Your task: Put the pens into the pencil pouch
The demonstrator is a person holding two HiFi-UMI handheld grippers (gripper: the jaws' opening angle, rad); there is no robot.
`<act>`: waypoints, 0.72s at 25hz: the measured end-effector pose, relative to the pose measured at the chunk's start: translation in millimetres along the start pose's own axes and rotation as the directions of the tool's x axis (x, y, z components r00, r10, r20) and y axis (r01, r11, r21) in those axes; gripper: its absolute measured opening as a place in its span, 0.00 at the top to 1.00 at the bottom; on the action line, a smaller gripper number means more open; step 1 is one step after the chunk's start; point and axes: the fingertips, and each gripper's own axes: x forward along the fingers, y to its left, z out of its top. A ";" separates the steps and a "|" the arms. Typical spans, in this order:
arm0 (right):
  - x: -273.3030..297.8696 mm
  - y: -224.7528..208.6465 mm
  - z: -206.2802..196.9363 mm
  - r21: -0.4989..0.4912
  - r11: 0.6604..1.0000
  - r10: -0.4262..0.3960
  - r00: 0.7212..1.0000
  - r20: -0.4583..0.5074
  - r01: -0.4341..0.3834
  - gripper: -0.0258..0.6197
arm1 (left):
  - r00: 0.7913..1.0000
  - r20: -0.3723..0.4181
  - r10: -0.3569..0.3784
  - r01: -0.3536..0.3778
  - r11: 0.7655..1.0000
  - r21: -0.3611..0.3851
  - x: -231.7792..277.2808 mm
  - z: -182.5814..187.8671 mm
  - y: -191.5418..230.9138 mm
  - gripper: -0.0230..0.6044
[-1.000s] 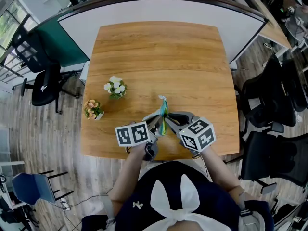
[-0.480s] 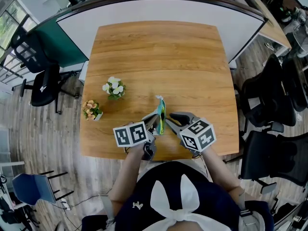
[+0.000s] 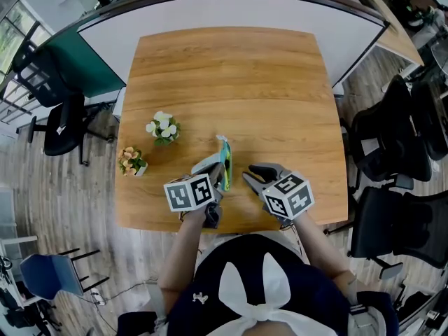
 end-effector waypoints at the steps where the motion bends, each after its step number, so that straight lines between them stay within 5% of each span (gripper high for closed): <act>1: 0.7 -1.5 -1.8 0.002 1.000 -0.002 1.000 -0.005 0.002 0.81 | 1.000 -0.004 0.009 -0.009 1.000 0.024 5.2 -3.8 2.0 0.91; 11: 0.7 -23.4 -22.1 0.050 0.998 -0.038 0.998 -0.046 0.040 0.81 | 0.982 -0.149 0.116 -0.082 0.973 0.214 68.6 -59.4 20.7 0.91; 18: 3.1 -33.3 -34.0 0.083 0.995 -0.047 0.997 -0.063 0.052 0.81 | 0.955 -0.249 0.159 -0.104 0.970 0.218 95.9 -97.8 41.4 0.91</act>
